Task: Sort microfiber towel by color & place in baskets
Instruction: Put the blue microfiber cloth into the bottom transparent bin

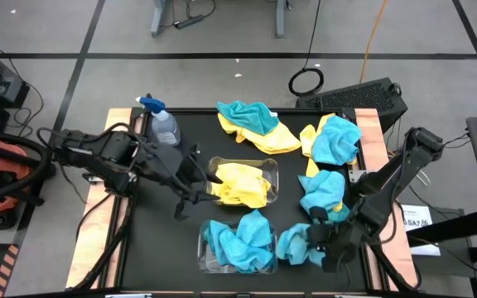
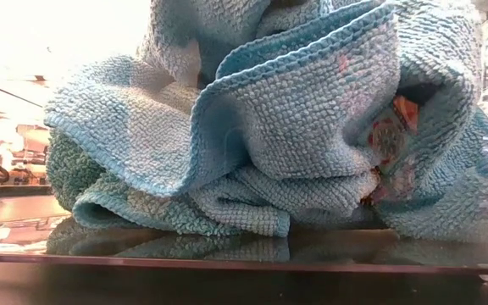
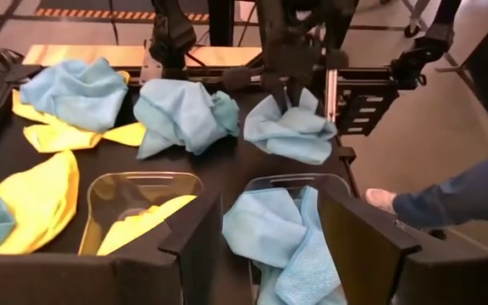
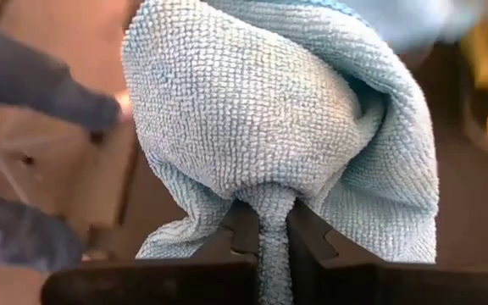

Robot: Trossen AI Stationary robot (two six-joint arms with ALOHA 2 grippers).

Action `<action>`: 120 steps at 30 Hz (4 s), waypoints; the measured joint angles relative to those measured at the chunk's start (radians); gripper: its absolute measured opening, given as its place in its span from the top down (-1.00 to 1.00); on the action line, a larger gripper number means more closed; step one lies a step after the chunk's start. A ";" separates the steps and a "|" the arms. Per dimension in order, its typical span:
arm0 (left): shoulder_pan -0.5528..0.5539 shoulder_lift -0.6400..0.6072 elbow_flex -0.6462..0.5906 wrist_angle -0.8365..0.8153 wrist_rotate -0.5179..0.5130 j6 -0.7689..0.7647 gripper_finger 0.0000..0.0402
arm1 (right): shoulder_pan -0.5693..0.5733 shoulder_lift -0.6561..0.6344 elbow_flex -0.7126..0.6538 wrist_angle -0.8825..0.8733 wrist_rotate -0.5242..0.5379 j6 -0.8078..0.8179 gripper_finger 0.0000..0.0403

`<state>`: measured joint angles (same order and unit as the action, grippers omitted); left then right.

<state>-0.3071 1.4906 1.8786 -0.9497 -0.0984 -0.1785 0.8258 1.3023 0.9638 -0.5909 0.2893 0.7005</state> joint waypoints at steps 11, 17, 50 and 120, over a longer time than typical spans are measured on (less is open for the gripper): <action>-0.040 0.000 0.000 -0.002 -0.085 0.004 0.00 | -0.180 -0.026 0.131 0.134 -0.089 -0.328 0.96; -0.041 0.000 0.000 -0.001 -0.107 0.010 0.00 | -0.272 0.010 0.144 0.239 -0.194 -0.433 0.96; -0.041 0.000 0.000 -0.002 -0.200 -0.026 0.00 | -0.509 0.552 0.144 0.589 -0.610 -0.476 0.95; -0.040 0.001 -0.021 0.001 -0.225 0.003 0.00 | -0.372 -0.091 0.004 -0.466 -0.325 -0.316 -0.04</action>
<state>-0.3473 1.4918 1.8571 -0.9489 -0.3233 -0.1758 0.4541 1.2114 0.9678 -1.0565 -0.0352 0.3841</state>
